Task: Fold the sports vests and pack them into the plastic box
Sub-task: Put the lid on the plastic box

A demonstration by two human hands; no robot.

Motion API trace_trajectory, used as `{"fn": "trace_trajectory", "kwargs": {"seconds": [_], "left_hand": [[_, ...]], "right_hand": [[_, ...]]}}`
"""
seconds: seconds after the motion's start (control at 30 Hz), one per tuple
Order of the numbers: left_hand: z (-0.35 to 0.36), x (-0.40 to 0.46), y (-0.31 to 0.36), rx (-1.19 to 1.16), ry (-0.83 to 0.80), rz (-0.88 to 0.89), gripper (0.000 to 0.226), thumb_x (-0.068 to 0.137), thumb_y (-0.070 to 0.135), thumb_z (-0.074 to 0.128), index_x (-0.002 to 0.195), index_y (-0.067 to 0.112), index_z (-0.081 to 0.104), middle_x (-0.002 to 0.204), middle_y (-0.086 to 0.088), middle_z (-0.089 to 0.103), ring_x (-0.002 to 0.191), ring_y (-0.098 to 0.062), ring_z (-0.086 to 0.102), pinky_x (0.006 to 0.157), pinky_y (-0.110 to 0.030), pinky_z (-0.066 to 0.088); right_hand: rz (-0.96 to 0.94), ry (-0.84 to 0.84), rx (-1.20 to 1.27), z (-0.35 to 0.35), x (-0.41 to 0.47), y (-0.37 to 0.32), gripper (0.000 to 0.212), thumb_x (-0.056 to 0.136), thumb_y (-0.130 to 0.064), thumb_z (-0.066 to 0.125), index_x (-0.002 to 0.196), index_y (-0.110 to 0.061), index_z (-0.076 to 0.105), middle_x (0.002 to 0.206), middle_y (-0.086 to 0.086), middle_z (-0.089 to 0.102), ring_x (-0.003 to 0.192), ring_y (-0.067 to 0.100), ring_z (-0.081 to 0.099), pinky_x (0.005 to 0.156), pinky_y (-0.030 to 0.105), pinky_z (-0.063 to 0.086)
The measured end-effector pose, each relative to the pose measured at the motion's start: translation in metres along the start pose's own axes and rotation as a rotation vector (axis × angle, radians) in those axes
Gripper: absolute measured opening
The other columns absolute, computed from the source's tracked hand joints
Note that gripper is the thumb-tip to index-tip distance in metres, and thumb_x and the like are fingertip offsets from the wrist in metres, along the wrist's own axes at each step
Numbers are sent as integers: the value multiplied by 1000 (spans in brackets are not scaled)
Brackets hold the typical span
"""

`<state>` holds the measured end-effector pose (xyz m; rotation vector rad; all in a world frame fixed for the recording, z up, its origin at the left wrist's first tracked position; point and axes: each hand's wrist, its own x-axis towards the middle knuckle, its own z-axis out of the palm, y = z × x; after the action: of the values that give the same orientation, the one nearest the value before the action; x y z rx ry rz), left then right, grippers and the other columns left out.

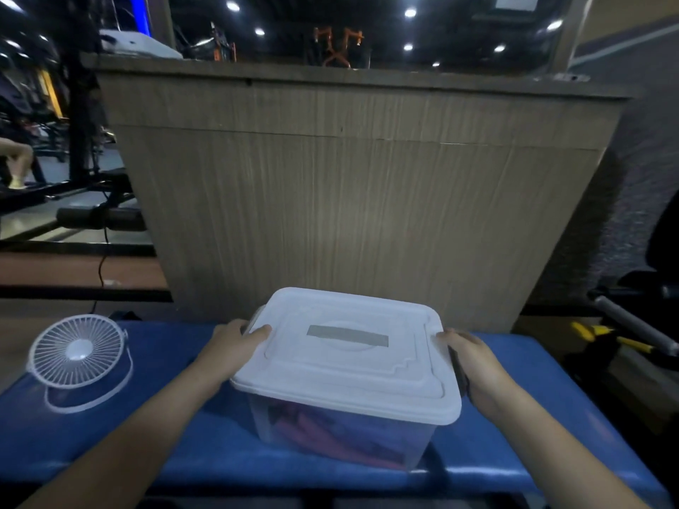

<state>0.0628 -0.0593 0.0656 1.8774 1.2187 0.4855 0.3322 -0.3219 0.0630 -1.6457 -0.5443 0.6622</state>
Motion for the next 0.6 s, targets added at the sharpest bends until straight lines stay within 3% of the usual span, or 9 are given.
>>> {"fn": "trace_trajectory", "kwargs": {"seconds": [0.03, 0.1, 0.23, 0.3, 0.43, 0.6], "left_hand": [[-2, 3, -1, -67, -24, -10, 44, 94, 45, 62, 119, 9, 63, 122, -8, 66, 99, -23, 66, 81, -36, 52], [-3, 5, -2, -182, -59, -28, 39, 93, 42, 66, 109, 7, 66, 110, -10, 71, 93, -25, 68, 78, -37, 53], [5, -2, 4, -220, -26, -5, 38, 95, 37, 65, 109, 3, 60, 104, -10, 67, 84, -22, 63, 62, -32, 45], [6, -4, 6, -189, -29, 13, 35, 97, 36, 62, 107, 2, 61, 100, -10, 67, 83, -22, 63, 61, -32, 44], [6, -4, 8, -151, -24, 59, 30, 95, 35, 65, 102, 5, 67, 96, -9, 72, 86, -27, 68, 75, -39, 52], [9, -6, 5, -134, 60, 80, 30, 92, 36, 68, 106, 10, 66, 101, -6, 71, 91, -27, 67, 87, -46, 55]], "right_hand": [[14, -21, 16, 2, -9, 4, 31, 86, -25, 59, 100, 3, 60, 84, 25, 68, 69, 38, 64, 61, 40, 46], [43, -32, 78, 7, -28, 8, 29, 89, -19, 62, 111, 0, 65, 102, 20, 74, 95, 38, 71, 81, 43, 54], [42, 47, 62, 11, -43, 2, 24, 90, -15, 66, 112, -5, 67, 100, 9, 77, 94, 27, 74, 90, 44, 57], [20, 83, -9, 14, -44, -5, 24, 85, -9, 66, 109, -10, 68, 99, 5, 77, 94, 25, 74, 88, 45, 59], [18, 149, -78, 27, -48, -13, 24, 85, -9, 60, 108, -15, 64, 100, 2, 74, 89, 20, 71, 59, 28, 53], [3, 204, -113, 34, -45, -13, 21, 86, -8, 55, 104, -15, 63, 97, 4, 72, 82, 22, 69, 52, 27, 50]]}}
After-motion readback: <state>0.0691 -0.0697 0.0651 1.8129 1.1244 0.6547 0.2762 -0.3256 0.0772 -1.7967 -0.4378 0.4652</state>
